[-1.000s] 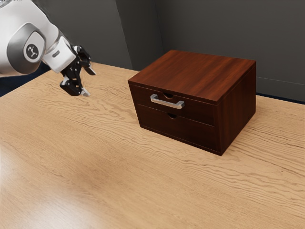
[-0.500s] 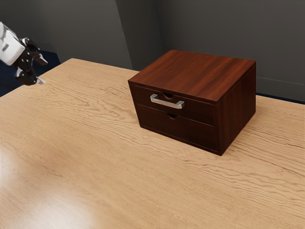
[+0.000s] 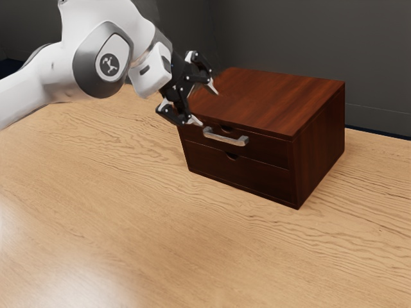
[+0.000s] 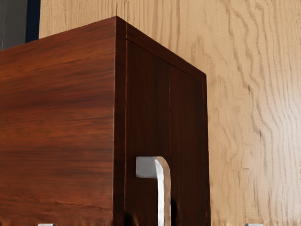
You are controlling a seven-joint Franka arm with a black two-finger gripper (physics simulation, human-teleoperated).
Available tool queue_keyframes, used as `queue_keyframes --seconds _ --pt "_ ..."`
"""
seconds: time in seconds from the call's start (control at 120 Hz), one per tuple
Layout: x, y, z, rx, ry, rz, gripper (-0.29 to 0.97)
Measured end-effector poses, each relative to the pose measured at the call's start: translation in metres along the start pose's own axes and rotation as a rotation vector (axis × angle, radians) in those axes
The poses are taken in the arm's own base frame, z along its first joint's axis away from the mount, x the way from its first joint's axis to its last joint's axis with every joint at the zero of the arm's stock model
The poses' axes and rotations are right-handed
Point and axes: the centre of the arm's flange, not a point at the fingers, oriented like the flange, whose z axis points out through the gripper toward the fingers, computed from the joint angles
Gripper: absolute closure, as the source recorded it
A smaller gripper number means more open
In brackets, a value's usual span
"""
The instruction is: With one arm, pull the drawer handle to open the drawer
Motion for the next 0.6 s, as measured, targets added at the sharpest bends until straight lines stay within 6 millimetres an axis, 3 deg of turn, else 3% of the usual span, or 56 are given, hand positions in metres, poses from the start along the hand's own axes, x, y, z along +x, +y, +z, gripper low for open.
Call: queue_keyframes --seconds 0.075,0.283,0.375,0.6 --pt "-0.02 0.001 -0.001 0.001 -0.016 -0.023 0.18" --pt "0.016 0.0 0.022 -0.028 0.017 0.036 0.23" --pt "0.009 0.001 0.035 -0.042 0.014 0.03 0.26" --pt "-0.007 0.002 0.043 -0.046 0.0 0.012 0.29"
